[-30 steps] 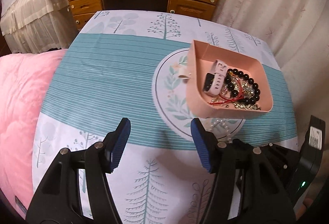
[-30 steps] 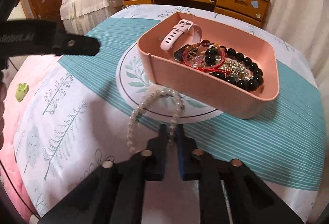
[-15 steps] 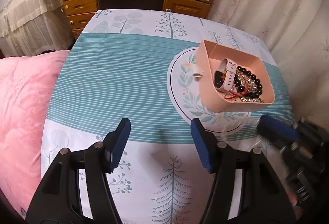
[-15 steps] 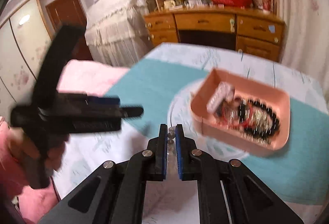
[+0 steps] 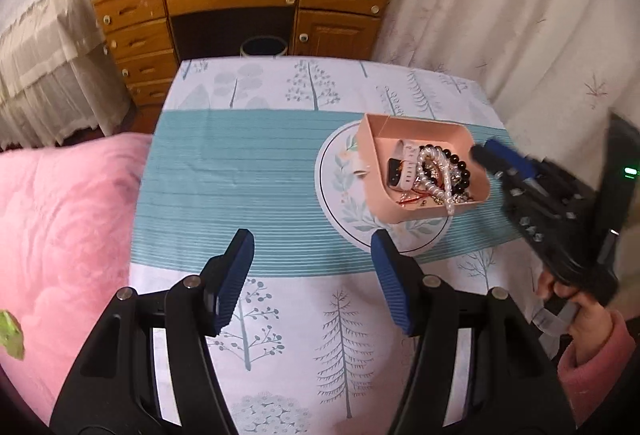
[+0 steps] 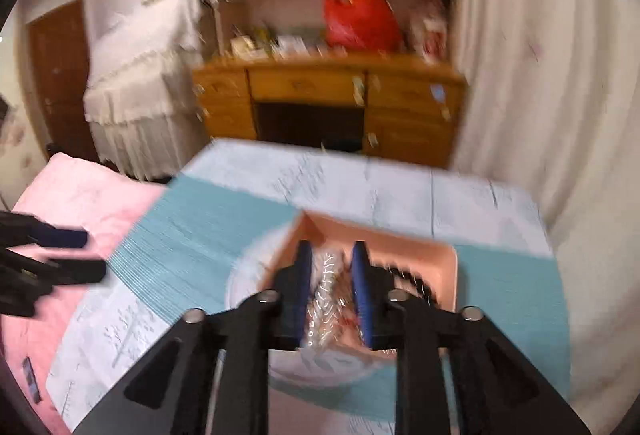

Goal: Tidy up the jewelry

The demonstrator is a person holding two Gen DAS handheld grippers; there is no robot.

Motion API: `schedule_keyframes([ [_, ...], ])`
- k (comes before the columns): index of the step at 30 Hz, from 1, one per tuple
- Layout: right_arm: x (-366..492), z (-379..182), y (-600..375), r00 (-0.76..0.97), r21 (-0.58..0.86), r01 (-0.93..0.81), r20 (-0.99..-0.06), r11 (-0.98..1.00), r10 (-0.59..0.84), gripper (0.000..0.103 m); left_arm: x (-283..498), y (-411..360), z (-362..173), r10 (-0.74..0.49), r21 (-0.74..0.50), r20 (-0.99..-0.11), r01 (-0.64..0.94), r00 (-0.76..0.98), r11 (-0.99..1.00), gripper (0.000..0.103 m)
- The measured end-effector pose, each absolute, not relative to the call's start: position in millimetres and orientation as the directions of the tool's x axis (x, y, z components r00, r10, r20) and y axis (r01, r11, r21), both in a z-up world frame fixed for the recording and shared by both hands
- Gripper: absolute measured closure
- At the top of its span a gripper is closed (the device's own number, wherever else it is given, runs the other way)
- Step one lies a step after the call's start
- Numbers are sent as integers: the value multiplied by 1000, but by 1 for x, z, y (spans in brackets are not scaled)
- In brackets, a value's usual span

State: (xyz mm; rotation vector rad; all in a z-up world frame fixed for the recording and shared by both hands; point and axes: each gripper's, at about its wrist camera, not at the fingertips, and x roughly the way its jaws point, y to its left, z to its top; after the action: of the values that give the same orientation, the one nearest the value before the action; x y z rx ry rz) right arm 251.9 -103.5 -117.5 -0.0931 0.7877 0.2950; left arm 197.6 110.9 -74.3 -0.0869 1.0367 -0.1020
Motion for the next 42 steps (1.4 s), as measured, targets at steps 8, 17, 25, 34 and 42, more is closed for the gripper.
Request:
schedule_keyframes([
  [8,209,-108,-138,645,104,-134,-746,986,166,21,163,93,-70,-58,-39,-874,50,483,998,43],
  [17,97,-116,-180,342,297,49,-902,954,263,5,105,77,-74,-84,-146,-922,-138,378,980,36],
  [25,31,-66,-193,337,347,-35,-879,937,338,3,57,33,-40,-66,-102,-885,-54,462,993,0],
  [34,-9,4,-202,513,243,-38,-828,969,228,0,25,3,-18,-19,-29,-847,-10,532,1000,0],
  [42,-4,12,-191,511,197,-87,-833,977,213,0,17,15,-12,20,-30,-834,-82,551,996,0],
])
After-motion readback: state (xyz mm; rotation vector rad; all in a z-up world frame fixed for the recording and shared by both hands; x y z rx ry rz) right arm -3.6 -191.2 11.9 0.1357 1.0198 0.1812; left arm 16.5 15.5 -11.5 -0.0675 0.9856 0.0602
